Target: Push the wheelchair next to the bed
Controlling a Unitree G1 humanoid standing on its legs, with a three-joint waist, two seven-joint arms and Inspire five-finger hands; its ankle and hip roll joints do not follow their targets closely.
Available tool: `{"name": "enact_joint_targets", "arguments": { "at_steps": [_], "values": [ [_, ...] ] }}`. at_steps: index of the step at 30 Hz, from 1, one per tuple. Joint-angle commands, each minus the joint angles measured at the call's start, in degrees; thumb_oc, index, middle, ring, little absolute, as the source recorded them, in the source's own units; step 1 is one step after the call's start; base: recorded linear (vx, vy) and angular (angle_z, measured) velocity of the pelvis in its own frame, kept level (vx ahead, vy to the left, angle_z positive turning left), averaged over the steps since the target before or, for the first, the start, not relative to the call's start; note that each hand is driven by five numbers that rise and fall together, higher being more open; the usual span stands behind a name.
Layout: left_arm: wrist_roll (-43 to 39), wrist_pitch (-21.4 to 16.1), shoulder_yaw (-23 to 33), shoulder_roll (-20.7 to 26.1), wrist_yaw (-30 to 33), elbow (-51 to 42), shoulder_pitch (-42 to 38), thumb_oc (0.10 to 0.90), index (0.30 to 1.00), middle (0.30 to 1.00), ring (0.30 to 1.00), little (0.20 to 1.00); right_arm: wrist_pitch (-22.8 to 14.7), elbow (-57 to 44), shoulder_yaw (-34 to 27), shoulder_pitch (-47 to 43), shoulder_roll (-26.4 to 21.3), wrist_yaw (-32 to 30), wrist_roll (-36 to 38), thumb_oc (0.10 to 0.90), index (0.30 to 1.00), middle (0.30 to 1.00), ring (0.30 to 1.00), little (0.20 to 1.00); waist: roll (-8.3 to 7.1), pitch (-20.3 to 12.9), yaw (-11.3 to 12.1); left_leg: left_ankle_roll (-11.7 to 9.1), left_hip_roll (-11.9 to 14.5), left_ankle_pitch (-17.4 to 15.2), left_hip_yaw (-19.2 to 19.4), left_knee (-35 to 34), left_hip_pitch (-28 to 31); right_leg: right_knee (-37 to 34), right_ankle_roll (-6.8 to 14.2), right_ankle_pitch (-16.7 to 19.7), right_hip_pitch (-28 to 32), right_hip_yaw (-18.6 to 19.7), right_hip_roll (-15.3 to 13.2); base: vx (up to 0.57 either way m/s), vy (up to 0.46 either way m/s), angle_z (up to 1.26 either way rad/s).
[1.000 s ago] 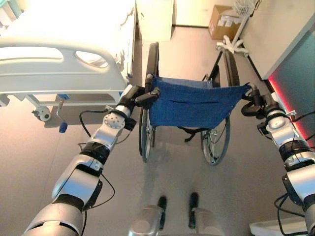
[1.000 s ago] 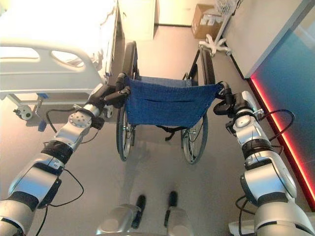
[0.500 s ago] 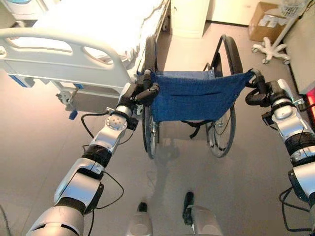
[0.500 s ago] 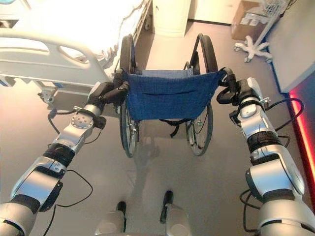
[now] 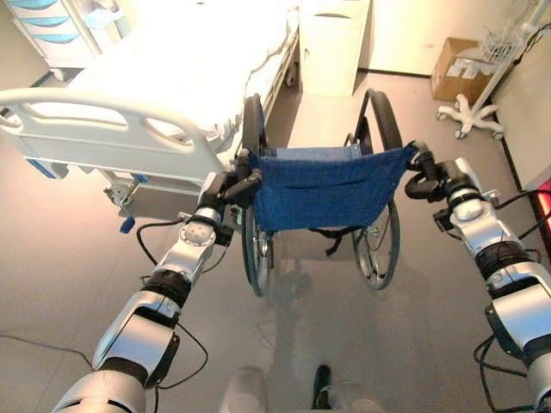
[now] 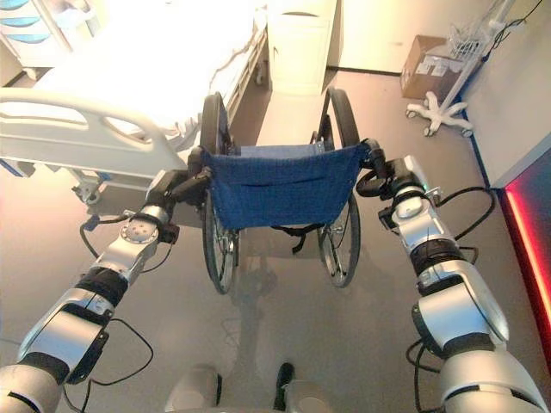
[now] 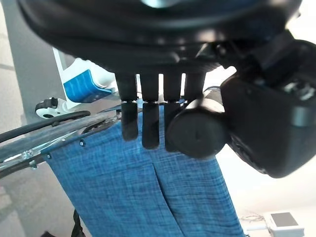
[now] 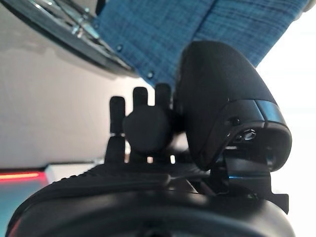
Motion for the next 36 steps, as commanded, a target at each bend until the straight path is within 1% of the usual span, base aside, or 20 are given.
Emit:
{"name": "enact_joint_targets", "arguments": {
  "at_steps": [1, 2, 3, 4, 6, 8, 10, 11, 12, 14, 15, 16, 20, 23, 28, 29, 30, 31, 33, 36],
  "values": [
    [4.14, 0.61, -4.58, -0.56, 1.06, -1.89, 0.26, 0.400, 0.300, 0.300, 0.300, 0.300, -5.73, -10.22, 4.42, -2.64, 5.54, 3.67, 0.98, 0.400, 0.300, 0.300, 0.300, 0.300, 2.19, 3.60, 3.56, 3.87, -4.51, 11.35, 5.85, -8.72, -7.72, 3.65, 2.00, -2.26, 5.21, -1.00, 3.70, 0.66, -0.048, -0.63],
    [3.79, 0.54, -4.47, 0.01, 0.99, -2.10, 0.52, 0.400, 0.300, 0.300, 0.300, 0.300, -5.63, -10.17, 4.23, -2.53, 5.52, 4.08, 1.15, 0.400, 0.300, 0.300, 0.300, 0.300, 2.96, 3.45, 4.58, 3.37, -4.85, 13.49, 5.70, -12.07, -8.50, 3.52, 1.94, -2.75, 6.80, -0.09, 4.99, 0.48, -0.005, -0.64],
    [3.73, 0.43, -4.45, 0.17, 0.98, -2.17, 0.62, 0.400, 0.300, 0.300, 0.300, 0.300, -5.64, -10.15, 4.16, -2.48, 5.51, 4.19, 1.13, 0.400, 0.300, 0.300, 0.300, 0.300, 2.98, 3.56, 4.88, 3.24, -5.08, 14.06, 5.73, -13.07, -8.34, 3.52, 1.96, -2.99, 7.37, 0.21, 5.11, 0.60, 0.057, -0.91],
    [4.04, 0.87, -3.49, 0.85, 0.97, -3.19, 1.70, 0.400, 0.300, 0.300, 0.300, 0.300, -5.75, -10.40, 4.11, -2.52, 5.17, 5.64, 1.30, 0.400, 0.300, 0.300, 0.300, 0.300, 3.77, 2.86, 6.63, 2.81, -5.72, 16.29, 4.25, -20.22, -7.93, 3.15, 2.08, -4.17, 9.76, 2.15, 6.55, 0.53, 0.075, -0.79],
    [4.23, 1.53, -2.57, 1.42, 1.40, -4.30, 2.92, 0.400, 0.300, 0.300, 0.300, 0.300, -5.83, -10.53, 4.43, -2.84, 5.00, 7.36, 1.01, 0.400, 0.300, 0.300, 0.300, 0.300, 4.00, 1.92, 7.98, 3.04, -5.99, 16.24, 3.31, -25.10, -6.96, 3.73, 2.15, -5.87, 11.40, 3.79, 6.98, 0.59, 0.129, -0.85],
    [4.29, 1.79, -1.94, 1.76, 1.46, -4.82, 3.45, 0.400, 0.300, 0.300, 0.300, 0.300, -5.84, -10.94, 4.71, -3.18, 4.89, 8.03, 0.99, 0.400, 0.300, 0.300, 0.300, 0.300, 4.22, 1.36, 8.33, 3.18, -5.63, 15.79, 3.39, -25.69, -6.55, 4.38, 2.12, -6.84, 11.73, 4.28, 7.10, 0.47, 0.204, -0.62],
    [3.57, 1.38, -1.11, 2.55, 1.47, -5.14, 3.68, 0.400, 0.300, 0.300, 0.300, 0.300, -6.42, -11.93, 4.99, -3.21, 4.50, 8.71, 0.91, 0.400, 0.300, 0.300, 0.300, 0.300, 3.99, 0.37, 8.60, 4.78, -4.49, 11.81, 5.43, -23.27, -6.32, 8.09, 2.20, -9.40, 12.10, 4.20, 6.21, 0.64, 0.345, -0.38],
    [3.12, 1.12, -0.80, 2.70, 1.05, -4.48, 3.19, 0.400, 0.300, 0.300, 0.300, 0.300, -7.24, -12.18, 4.34, -2.11, 4.29, 8.70, 1.47, 0.400, 0.300, 0.300, 0.300, 0.300, 3.17, -0.74, 8.17, 7.12, -4.12, 8.72, 8.46, -20.04, -6.08, 10.61, 2.78, -10.17, 12.42, 3.22, 5.16, 0.58, 0.293, -0.34],
    [2.78, 1.39, -1.05, 2.88, 0.60, -4.18, 2.85, 0.400, 0.300, 0.300, 0.300, 0.300, -7.70, -12.75, 3.47, -0.58, 4.60, 8.41, 1.67, 0.400, 0.300, 0.300, 0.300, 0.300, 2.01, -1.36, 7.87, 8.41, -4.65, 6.14, 9.29, -17.00, -6.22, 12.37, 3.40, -10.17, 12.82, 1.98, 3.75, 0.51, 0.246, -0.21],
    [4.25, 1.96, -0.93, 3.25, -0.93, -4.43, 2.85, 0.400, 0.300, 0.300, 0.300, 0.300, -7.11, -15.17, 2.47, 1.73, 4.78, 8.36, 0.55, 0.400, 0.300, 0.300, 0.300, 0.300, 1.06, -2.29, 8.01, 9.43, -4.67, 4.45, 9.27, -14.90, -6.12, 13.77, 4.71, -7.68, 12.77, 0.75, 2.38, 0.46, 0.210, 0.05],
    [5.66, 2.78, -0.87, 3.77, -1.49, -5.09, 3.21, 0.400, 0.300, 0.300, 0.300, 0.300, -7.86, -16.29, 2.08, 3.52, 4.63, 8.43, 0.57, 0.400, 0.300, 0.300, 0.300, 0.300, -0.21, -2.96, 8.51, 10.65, -5.44, 3.61, 9.21, -14.84, -5.11, 17.48, 7.75, -3.14, 12.80, -1.52, -0.71, 0.54, 0.243, 0.21],
    [6.10, 3.18, -1.02, 3.86, -1.27, -5.43, 3.57, 0.400, 0.300, 0.300, 0.300, 0.300, -8.43, -16.70, 1.86, 4.51, 4.64, 8.29, 0.89, 0.400, 0.300, 0.300, 0.300, 0.300, -0.31, -3.75, 8.86, 10.93, -5.27, 3.87, 9.07, -15.58, -4.16, 19.21, 9.18, -0.04, 12.55, -2.56, -1.74, 0.53, 0.224, 0.00],
    [7.22, 2.66, -2.11, 2.94, 1.12, -4.84, 3.57, 0.400, 0.300, 0.300, 0.300, 0.300, -10.63, -15.59, 1.04, 4.48, 6.02, 6.68, 2.39, 0.400, 0.300, 0.300, 0.300, 0.300, -0.52, -4.73, 9.27, 11.67, -4.95, 2.15, 8.94, -16.98, -0.84, 22.11, 10.34, 5.28, 9.89, -6.01, -6.40, 0.42, 0.144, -0.24],
    [8.15, 1.73, -2.94, 1.65, 2.27, -3.31, 2.15, 0.400, 0.300, 0.300, 0.300, 0.300, -12.28, -12.82, 0.77, 2.54, 6.78, 5.35, 2.72, 0.400, 0.300, 0.300, 0.300, 0.300, -0.27, -4.01, 8.02, 11.54, -5.66, 1.78, 6.05, -18.06, 0.56, 18.13, 9.67, 3.26, 5.57, -4.16, -6.42, 0.30, 0.020, -0.20],
    [6.94, -0.57, -3.66, 2.03, 3.54, -2.60, 0.04, 0.400, 0.300, 0.300, 0.300, 0.300, -13.44, -13.28, 0.58, 1.07, 4.54, 3.82, 3.04, 0.400, 0.300, 0.300, 0.300, 0.300, 0.88, -1.39, 3.61, 11.17, -7.73, 1.45, -1.39, -19.32, 2.65, 7.54, 9.49, 4.69, -7.01, 2.90, -4.96, 0.24, -0.031, 0.42],
    [6.54, -0.68, -3.56, 2.30, 3.52, -2.65, -0.69, 0.400, 0.300, 0.300, 0.300, 0.300, -12.59, -14.14, 0.70, 0.35, 4.14, 3.64, 3.09, 0.400, 0.300, 0.300, 0.300, 0.300, 0.60, -0.35, 2.41, 11.29, -8.38, 0.32, -2.36, -18.78, 3.37, 5.35, 9.80, 7.36, -10.33, 3.88, -5.56, 0.24, -0.069, 0.85],
    [6.61, -0.62, -3.46, 2.22, 3.33, -2.65, -0.86, 0.400, 0.300, 0.300, 0.300, 0.300, -12.10, -14.46, 0.88, 0.18, 4.13, 3.38, 3.16, 0.400, 0.300, 0.300, 0.300, 0.300, 0.42, -0.10, 2.02, 11.42, -8.66, -0.36, -2.53, -18.50, 3.69, 4.51, 10.00, 8.39, -11.43, 4.20, -5.95, 0.40, -0.109, 0.80],
    [6.47, -0.36, -3.14, 1.93, 2.70, -2.71, -1.02, 0.400, 0.300, 0.300, 0.300, 0.300, -10.24, -15.50, 1.25, -0.16, 4.11, 3.13, 2.94, 0.400, 0.300, 0.300, 0.300, 0.300, -0.32, 0.36, 0.70, 11.79, -9.81, -2.86, -3.25, -17.35, 5.02, 1.65, 10.77, 11.85, -14.20, 5.74, -7.15, 0.34, -0.078, 0.51],
    [6.37, -0.40, -3.01, 1.74, 2.31, -2.68, -0.79, 0.400, 0.300, 0.300, 0.300, 0.300, -9.41, -15.82, 1.50, -0.21, 3.96, 2.77, 3.11, 0.400, 0.300, 0.300, 0.300, 0.300, -0.58, 0.41, 0.01, 11.86, -10.33, -4.21, -3.90, -16.50, 5.89, -0.38, 11.12, 12.92, -14.96, 6.71, -7.46, 0.39, -0.090, 0.51],
    [7.53, -1.11, -2.98, 1.05, 0.39, -2.60, -0.20, 0.400, 0.300, 0.300, 0.300, 0.300, -3.52, -18.15, 0.74, -0.12, 3.44, 0.50, 4.89, 0.400, 0.300, 0.300, 0.300, 0.300, -1.31, 0.17, -2.07, 12.07, -11.46, -8.97, -6.27, -12.92, 8.86, -6.34, 11.69, 13.17, -16.72, 7.71, -6.89, 0.54, -0.157, 0.67]
  ]
}}
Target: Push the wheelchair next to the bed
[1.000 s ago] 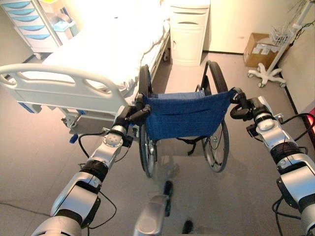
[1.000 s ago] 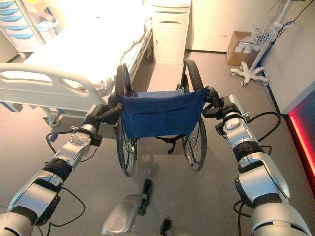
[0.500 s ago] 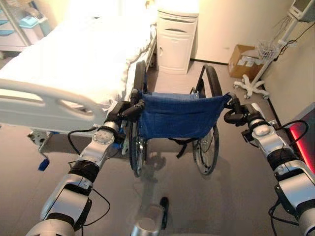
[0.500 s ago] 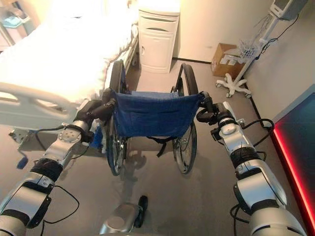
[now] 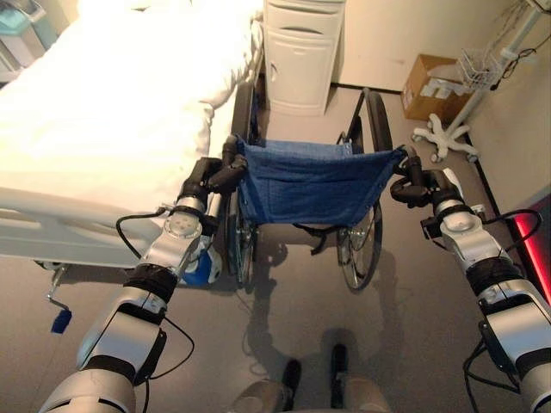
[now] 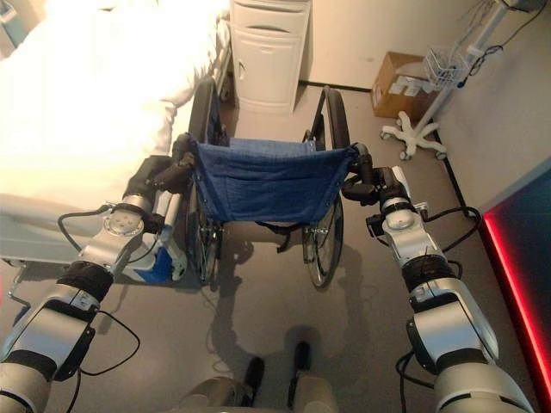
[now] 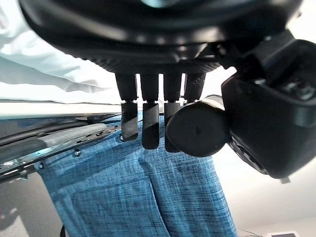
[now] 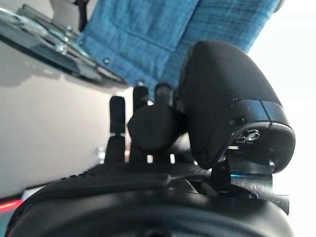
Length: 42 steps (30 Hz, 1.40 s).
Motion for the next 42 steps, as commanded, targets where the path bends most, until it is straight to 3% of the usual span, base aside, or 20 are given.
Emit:
{"name": "enact_joint_targets", "arguments": {
  "at_steps": [1, 4, 8, 10, 12, 16, 18, 21, 22, 23, 25, 27, 28, 30, 32, 33, 35, 37, 39, 42],
  "values": [
    [6.26, -1.51, -4.24, -1.64, -2.17, -1.94, 2.10, 0.400, 0.300, 0.300, 0.300, 0.300, -2.70, -10.71, 6.98, -5.93, 2.28, 0.47, -1.02, 0.400, 0.300, 0.300, 0.300, 0.300, -3.09, 3.15, 0.90, -4.70, 0.93, -12.30, 5.93, 10.09, -3.22, -0.51, -0.15, 8.43, -2.33, 1.76, -2.60, 0.53, -0.188, 0.52],
    [6.74, -1.01, -4.86, -1.60, -1.89, -1.89, 0.84, 0.400, 0.300, 0.300, 0.300, 0.300, 0.19, -11.31, 6.47, -6.51, 2.15, -0.26, 0.34, 0.400, 0.300, 0.300, 0.300, 0.300, -3.85, 3.29, -0.47, -4.92, 1.07, -15.97, 5.16, 12.88, -1.23, -2.37, 0.17, 9.02, -3.23, 1.31, -2.85, 0.48, -0.217, 0.49],
    [5.14, -0.19, -5.96, -1.50, -0.95, 0.19, -2.64, 0.400, 0.300, 0.300, 0.300, 0.300, 0.39, -9.76, 7.06, -7.36, 1.84, -0.80, 2.34, 0.400, 0.300, 0.300, 0.300, 0.300, -3.85, 3.25, -2.75, -5.56, 1.90, -18.73, 3.34, 15.09, -0.11, 5.41, -0.80, 7.55, -4.42, 5.06, -0.99, 0.50, -0.290, 0.66],
    [2.79, 1.09, -5.74, -0.80, 0.53, 0.45, -3.10, 0.400, 0.300, 0.300, 0.300, 0.300, 0.18, -10.20, 7.24, -6.47, 2.42, 0.89, 1.45, 0.400, 0.300, 0.300, 0.300, 0.300, -3.22, 3.25, -3.40, -8.16, 6.33, -18.63, 4.64, 16.17, 3.32, 12.92, -1.38, 6.29, -5.35, 2.10, -2.36, 0.67, -0.300, 1.24],
    [2.27, 1.32, -5.53, -0.88, 0.64, 0.28, -2.93, 0.400, 0.300, 0.300, 0.300, 0.300, 0.70, -10.82, 7.12, -5.73, 1.99, 1.09, 1.64, 0.400, 0.300, 0.300, 0.300, 0.300, -2.58, 2.69, -4.48, -9.69, 9.57, -15.25, 5.08, 15.06, 6.24, 12.49, -2.36, 5.48, -4.42, 1.42, -1.58, 0.51, -0.207, 0.35],
    [1.51, 0.15, -5.43, -0.96, 2.02, 1.10, -2.71, 0.400, 0.300, 0.300, 0.300, 0.300, 1.19, -11.37, 6.90, -2.94, 0.98, 1.49, 0.39, 0.400, 0.300, 0.300, 0.300, 0.300, -1.32, 0.36, -7.02, -14.37, 17.50, 0.03, 7.41, 16.18, 10.10, 10.67, -5.34, 3.64, -1.43, -2.82, -0.11, 0.47, -0.178, 0.37],
    [0.58, -0.89, -5.34, -0.76, 2.87, 1.10, -2.48, 0.400, 0.300, 0.300, 0.300, 0.300, 0.80, -11.47, 7.37, -2.00, 0.63, 0.57, 0.87, 0.400, 0.300, 0.300, 0.300, 0.300, -2.16, 0.82, -6.55, -13.94, 16.87, 2.99, 8.09, 24.04, 5.37, 9.60, -7.29, 2.23, 2.09, -3.71, 0.78, 0.43, -0.185, 0.16],
    [1.54, -1.30, -4.75, -0.33, 2.32, 1.21, -3.21, 0.400, 0.300, 0.300, 0.300, 0.300, 0.96, -11.11, 7.51, -1.84, 1.20, -1.52, 0.85, 0.400, 0.300, 0.300, 0.300, 0.300, -2.85, 3.76, -4.42, -12.11, 14.48, 2.16, 9.89, 25.86, -4.91, 9.13, -8.41, -0.13, 7.83, -2.85, 2.25, 0.36, -0.105, 0.00],
    [1.82, -1.53, -4.58, -0.24, 2.16, 1.28, -3.22, 0.400, 0.300, 0.300, 0.300, 0.300, 0.94, -10.87, 7.48, -1.98, 1.46, -1.93, 0.70, 0.400, 0.300, 0.300, 0.300, 0.300, -2.94, 4.06, -4.12, -11.70, 13.58, 1.97, 10.05, 24.27, -6.09, 8.99, -8.37, -0.33, 8.40, -2.52, 2.39, 0.47, 0.030, -0.23],
    [2.03, -2.26, -4.09, 0.12, 1.95, 1.09, -2.52, 0.400, 0.300, 0.300, 0.300, 0.300, 1.34, -10.45, 7.63, -2.22, 2.36, -2.71, -0.03, 0.400, 0.300, 0.300, 0.300, 0.300, -1.88, 6.30, -2.10, -11.47, 11.07, 2.23, 10.85, 19.79, -10.46, 9.10, -8.56, -2.36, 12.51, -0.83, 4.81, 0.48, 0.062, -0.40],
    [1.62, -2.40, -3.96, 0.32, 2.34, 0.70, -2.09, 0.400, 0.300, 0.300, 0.300, 0.300, 1.72, -10.50, 7.66, -2.28, 2.76, -2.82, -0.63, 0.400, 0.300, 0.300, 0.300, 0.300, -1.03, 6.97, -1.04, -11.91, 9.90, 4.45, 10.98, 16.15, -13.35, 9.03, -8.82, -3.34, 14.30, 0.15, 6.36, 0.45, 0.091, -0.51],
    [0.98, -2.00, -3.72, 0.89, 3.05, 0.03, -0.58, 0.400, 0.300, 0.300, 0.300, 0.300, 2.14, -11.06, 7.88, -2.02, 3.20, -2.23, -2.02, 0.400, 0.300, 0.300, 0.300, 0.300, 1.96, 7.67, 1.49, -13.79, 9.62, 11.04, 10.22, 4.95, -17.21, 9.69, -9.77, -6.45, 18.75, 3.12, 10.74, 0.70, 0.207, -0.71],
    [1.13, -2.06, -3.24, 1.13, 3.17, -0.14, 0.28, 0.400, 0.300, 0.300, 0.300, 0.300, 2.10, -11.16, 7.98, -2.12, 2.96, -1.39, -2.14, 0.400, 0.300, 0.300, 0.300, 0.300, 2.53, 7.43, 2.52, -14.13, 9.62, 11.49, 9.14, -0.03, -17.46, 9.76, -9.70, -7.53, 20.41, 4.70, 11.50, 0.63, 0.221, -0.83],
    [1.10, -1.85, -2.34, 1.84, 3.30, -0.57, 1.20, 0.400, 0.300, 0.300, 0.300, 0.300, 1.91, -10.99, 8.08, -2.79, 2.24, 0.48, -2.34, 0.400, 0.300, 0.300, 0.300, 0.300, 2.46, 6.99, 3.89, -14.06, 9.62, 10.39, 8.69, -5.27, -16.66, 10.56, -9.16, -9.90, 23.22, 6.95, 10.95, 0.49, 0.281, -1.17],
    [0.92, -1.57, -1.70, 2.46, 2.84, -0.56, 1.16, 0.400, 0.300, 0.300, 0.300, 0.300, 2.10, -10.87, 8.14, -3.65, 1.43, 2.11, -3.23, 0.400, 0.300, 0.300, 0.300, 0.300, 2.80, 6.56, 4.03, -13.92, 10.87, 9.25, 10.12, -4.35, -16.66, 11.77, -8.68, -11.59, 23.64, 6.98, 10.11, 0.41, 0.358, -1.09],
    [0.19, -1.87, -1.61, 2.98, 1.87, 0.75, 0.60, 0.400, 0.300, 0.300, 0.300, 0.300, 1.26, -10.01, 7.76, -3.33, 0.76, 3.17, -3.37, 0.400, 0.300, 0.300, 0.300, 0.300, 2.91, 5.62, 3.67, -12.89, 11.70, 6.69, 12.99, -0.86, -16.75, 14.31, -7.99, -13.40, 24.11, 5.66, 8.55, 0.46, 0.377, -0.66],
    [0.06, -1.61, -1.94, 3.09, 0.75, 2.21, 0.11, 0.400, 0.300, 0.300, 0.300, 0.300, 0.52, -9.36, 6.30, -1.24, 1.43, 3.69, -2.55, 0.400, 0.300, 0.300, 0.300, 0.300, 1.79, 4.31, 3.94, -12.15, 10.79, 4.81, 13.37, 4.94, -17.42, 15.07, -6.76, -13.09, 25.16, 3.52, 6.20, 0.46, 0.317, -0.37],
    [1.03, -0.88, -2.02, 3.46, -0.11, 1.75, -0.04, 0.400, 0.300, 0.300, 0.300, 0.300, 1.66, -10.39, 5.74, 0.16, 2.03, 3.19, -2.34, 0.400, 0.300, 0.300, 0.300, 0.300, 0.75, 3.81, 4.22, -11.38, 10.38, 3.13, 13.56, 7.17, -16.79, 15.36, -5.50, -11.60, 24.72, 1.97, 4.20, 0.29, 0.184, -0.06],
    [1.88, -0.23, -2.64, 4.47, 0.37, 0.54, -0.68, 0.400, 0.300, 0.300, 0.300, 0.300, -0.06, -10.66, 5.33, 0.96, 2.47, 1.80, -1.14, 0.400, 0.300, 0.300, 0.300, 0.300, -0.62, 3.33, 5.39, -9.87, 9.29, 1.72, 13.96, 6.47, -15.53, 16.21, -2.34, -6.41, 23.76, -0.21, 0.31, 0.23, 0.186, -0.03],
    [1.62, -0.47, -3.26, 4.28, 1.57, 0.25, -1.60, 0.400, 0.300, 0.300, 0.300, 0.300, -1.84, -9.62, 5.00, -0.17, 3.05, 1.45, -1.45, 0.400, 0.300, 0.300, 0.300, 0.300, -1.24, 2.66, 6.23, -8.93, 8.33, 1.28, 14.15, 5.81, -15.61, 16.14, -1.32, -2.33, 23.20, -1.31, -2.17, 0.17, 0.170, -0.30]
  ]
}}
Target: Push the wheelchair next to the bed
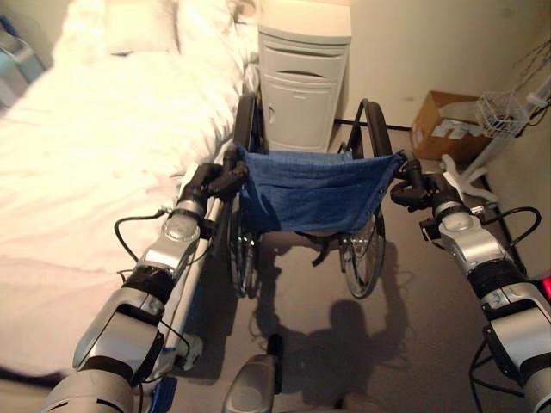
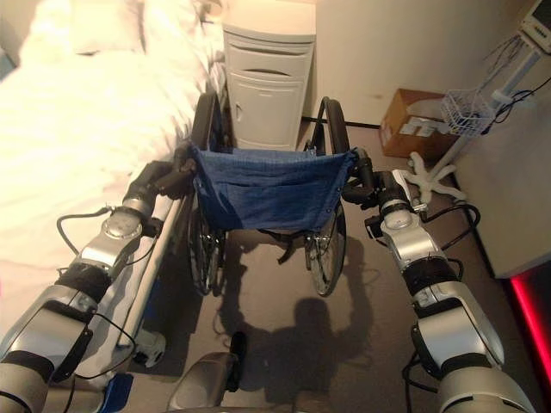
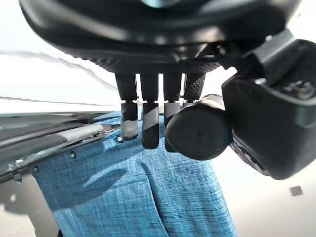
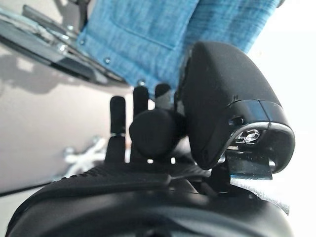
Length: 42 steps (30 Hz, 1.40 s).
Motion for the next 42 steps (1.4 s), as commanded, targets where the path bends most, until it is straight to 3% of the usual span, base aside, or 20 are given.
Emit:
{"name": "enact_joint_targets", "arguments": {
  "at_steps": [1, 5, 8, 11, 15, 19, 25, 26, 34, 42],
  "values": [
    [3.38, -1.53, -2.02, 1.20, 2.75, 0.26, 1.55, 0.400, 0.300, 0.300, 0.300, 0.300, -8.51, -2.35, 5.60, -2.19, 3.38, 3.77, -4.13, 0.400, 0.300, 0.300, 0.300, 0.300, 1.14, -0.65, 3.67, 0.14, -0.48, -0.76, -0.72, -3.30, -2.54, -1.43, 3.13, 13.22, 3.85, -2.30, -0.66, 0.19, 0.140, -0.34],
    [5.20, -2.21, -2.06, -0.37, 3.29, -0.09, 3.97, 0.400, 0.300, 0.300, 0.300, 0.300, -12.46, 0.37, 5.21, -1.13, 4.18, 3.83, -5.26, 0.400, 0.300, 0.300, 0.300, 0.300, 0.94, -2.94, 4.19, 1.49, -2.00, -0.70, -1.62, -5.89, -0.79, 3.42, 3.62, 18.31, 2.46, -1.28, 0.65, 0.23, 0.091, -0.36],
    [6.51, -1.77, -1.81, -1.65, 3.36, -0.67, 5.66, 0.400, 0.300, 0.300, 0.300, 0.300, -13.19, 0.84, 4.96, 0.40, 4.54, 3.80, -6.10, 0.400, 0.300, 0.300, 0.300, 0.300, 0.68, -4.29, 3.65, 1.72, -2.94, -0.45, -2.39, -7.43, 0.94, 1.85, 3.57, 18.81, 0.85, -0.51, 1.90, 0.24, 0.017, 0.00],
    [7.39, -2.35, -0.57, -1.81, 3.61, -1.13, 7.94, 0.400, 0.300, 0.300, 0.300, 0.300, -13.65, 0.14, 4.95, 1.03, 4.62, 3.37, -6.18, 0.400, 0.300, 0.300, 0.300, 0.300, 1.99, -4.00, 1.80, 0.99, -2.26, -0.92, -4.26, -9.64, 5.92, -4.01, 2.76, 17.67, -8.37, -1.83, 2.36, 0.22, -0.069, -0.23],
    [6.66, -2.61, 1.22, -0.15, 3.36, -2.90, 9.02, 0.400, 0.300, 0.300, 0.300, 0.300, -12.33, -2.36, 5.74, -0.85, 3.94, 2.47, -6.02, 0.400, 0.300, 0.300, 0.300, 0.300, 2.28, -1.09, -0.10, 1.70, -2.83, -3.80, -6.33, -10.48, 10.36, -7.98, 2.36, 20.33, -17.85, -2.44, 2.95, 0.12, -0.126, -0.08],
    [7.14, -1.74, 1.54, -0.83, 2.07, -3.49, 9.87, 0.400, 0.300, 0.300, 0.300, 0.300, -12.19, -1.77, 5.79, -1.55, 3.85, 2.49, -7.36, 0.400, 0.300, 0.300, 0.300, 0.300, 1.78, -2.12, 1.08, 1.43, -2.91, -3.13, -6.45, -9.55, 8.91, -9.74, 2.80, 18.39, -12.56, -2.68, 3.48, 0.11, -0.151, 0.93],
    [7.40, -1.26, 1.28, -2.00, 1.39, -2.98, 11.54, 0.413, 0.319, 0.319, 0.319, 0.319, -11.69, -0.65, 5.53, -0.72, 2.90, 5.09, -6.77, 0.400, 0.300, 0.300, 0.300, 0.300, 1.80, -4.30, 1.48, 0.39, -1.99, -3.67, -5.73, -9.55, 10.46, -12.95, 1.47, 14.99, -7.81, -4.07, 3.49, 0.13, -0.068, 0.42],
    [7.37, -0.94, 1.12, -2.27, 1.38, -2.79, 11.63, 0.800, 0.900, 0.900, 0.900, 0.900, -11.29, -0.08, 5.28, -0.67, 2.79, 6.02, -5.80, 0.800, 0.900, 0.900, 0.900, 0.900, 1.82, -4.49, 1.41, 0.29, -1.95, -3.75, -5.66, -9.78, 10.85, -13.36, 1.27, 14.71, -7.18, -4.34, 3.54, 0.07, -0.041, 0.21],
    [3.72, -0.16, 2.12, -1.45, 1.55, -2.76, 11.88, 0.800, 0.900, 0.900, 0.900, 0.900, -8.09, -0.29, 3.93, -0.04, 1.46, 7.52, -1.16, 0.800, 0.900, 0.900, 0.900, 0.900, 1.94, -4.27, 0.61, 0.13, -1.28, -4.37, -4.94, -10.50, 12.62, -14.12, 0.85, 14.37, -5.94, -5.13, 3.45, 0.02, -0.006, 0.07],
    [2.10, -1.38, 4.43, 2.66, -2.54, -4.06, 12.62, 0.800, 0.900, 0.900, 0.900, 0.900, -1.84, -4.23, 1.28, -3.62, -4.38, 10.75, 9.18, 0.800, 0.900, 0.900, 0.900, 0.900, 1.30, -4.54, 0.53, 0.17, -0.75, -4.92, -4.32, -11.28, 13.92, -13.91, 0.76, 13.60, -5.18, -5.87, 3.53, 0.00, 0.000, 0.00]
  ]
}}
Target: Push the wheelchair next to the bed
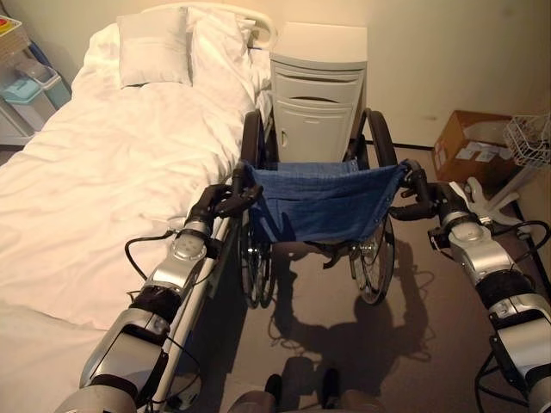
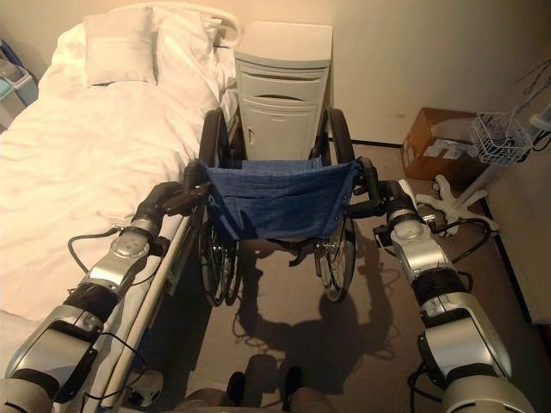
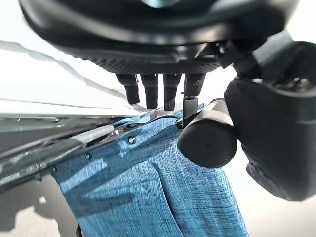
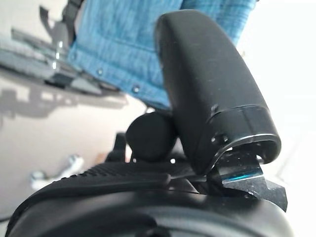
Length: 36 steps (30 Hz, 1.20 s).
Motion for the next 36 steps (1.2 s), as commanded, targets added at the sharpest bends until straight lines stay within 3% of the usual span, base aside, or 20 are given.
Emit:
{"name": "enact_joint_targets", "arguments": {
  "at_steps": [1, 5, 6, 11, 16, 22, 28, 32, 36],
  "values": [
    [-0.41, -2.12, 1.12, 7.20, -1.91, 0.10, 2.31, 0.800, 0.900, 0.900, 0.900, 0.900, 0.90, -3.47, 3.19, -8.07, -2.73, 8.50, 6.77, 0.800, 0.900, 0.900, 0.900, 0.900, -1.71, -1.54, 3.53, 1.21, -1.86, -2.67, 4.55, 0.95, -1.05, 5.73, 3.15, -5.28, 0.68, 3.10, -2.22, 0.00, 0.000, 0.00],
    [-4.00, -1.90, 1.98, 9.60, -6.10, 0.65, 1.57, 0.800, 0.900, 0.900, 0.900, 0.900, 3.60, -2.16, 3.09, -9.85, -5.36, 12.77, 10.03, 0.800, 0.900, 0.900, 0.900, 0.900, -2.17, -2.00, 3.47, 1.06, -1.60, -2.69, 4.92, 0.61, -0.54, 5.61, 3.16, -5.51, 1.16, 2.79, -2.20, 0.00, -0.008, 0.02],
    [-7.26, -1.29, 2.35, 10.83, -10.16, 0.69, 1.17, 0.800, 0.900, 0.900, 0.900, 0.900, 4.73, -1.36, 3.43, -10.83, -6.78, 16.15, 11.74, 0.800, 0.900, 0.900, 0.900, 0.900, -2.34, -2.34, 3.41, 1.01, -1.49, -2.62, 5.12, 0.32, -0.28, 5.43, 3.12, -5.53, 1.37, 2.74, -2.04, 0.00, -0.014, 0.04],
    [-13.42, 0.87, 3.34, 14.10, -19.21, 0.63, 0.53, 0.800, 0.900, 0.900, 0.900, 0.900, 3.56, 1.14, 4.29, -13.27, -10.31, 17.57, 12.29, 0.800, 0.900, 0.900, 0.900, 0.900, -2.31, -3.04, 3.32, 0.87, -1.21, -2.58, 5.57, -0.34, 0.35, 4.70, 3.03, -5.56, 1.94, 2.58, -1.84, 0.00, -0.002, 0.01],
    [-20.59, 2.24, 4.12, 18.59, -22.78, 2.01, -1.17, 0.800, 0.900, 0.900, 0.900, 0.900, 3.50, 3.26, 6.56, -18.19, -15.89, 16.12, 8.69, 0.800, 0.900, 0.900, 0.900, 0.900, -2.23, -3.48, 2.98, 0.79, -1.06, -2.81, 5.91, -0.54, 0.66, 4.22, 2.91, -5.89, 2.36, 2.68, -1.64, 0.00, 0.000, 0.00],
    [-32.25, 3.43, 7.99, 20.80, -26.05, 4.05, -0.11, 0.800, 0.900, 0.900, 0.900, 0.900, 2.46, 4.73, 7.98, -21.72, -21.24, 19.68, 10.42, 0.800, 0.900, 0.900, 0.900, 0.900, -2.67, -4.01, 2.47, 0.73, -1.02, -3.06, 6.05, -1.08, 1.21, 3.74, 2.78, -6.25, 2.75, 3.11, -1.31, 0.00, 0.000, 0.00],
    [-40.71, 0.54, 13.77, 17.91, -26.60, 6.35, 5.84, 0.800, 0.900, 0.900, 0.900, 0.900, 0.27, 5.41, 4.71, -17.46, -23.82, 23.33, 10.45, 0.800, 0.900, 0.900, 0.900, 0.900, -3.14, -4.62, 1.95, 0.67, -0.96, -3.27, 6.40, -1.35, 1.58, 3.32, 2.79, -6.34, 3.02, 3.21, -1.18, 0.00, 0.000, 0.00],
    [-39.10, -1.10, 15.38, 15.52, -27.70, 6.95, 9.66, 0.800, 0.900, 0.900, 0.900, 0.900, 0.23, 4.31, 1.19, -12.99, -24.24, 24.90, 14.30, 0.800, 0.900, 0.900, 0.900, 0.900, -3.53, -4.89, 1.70, 0.76, -0.86, -3.44, 6.67, -1.66, 1.85, 3.09, 2.79, -6.39, 3.09, 3.22, -1.11, 0.00, -0.005, -0.01],
    [-34.81, -5.58, 16.54, 11.10, -28.97, 7.68, 15.62, 0.800, 0.900, 0.900, 0.900, 0.900, 1.26, 1.64, -5.74, -4.93, -23.97, 25.78, 16.73, 0.800, 0.900, 0.900, 0.900, 0.900, -3.78, -4.84, 0.99, 0.92, -0.80, -3.94, 7.30, -1.61, 1.94, 3.14, 3.07, -6.38, 2.81, 3.42, -1.05, 0.00, 0.000, 0.00]
  ]
}}
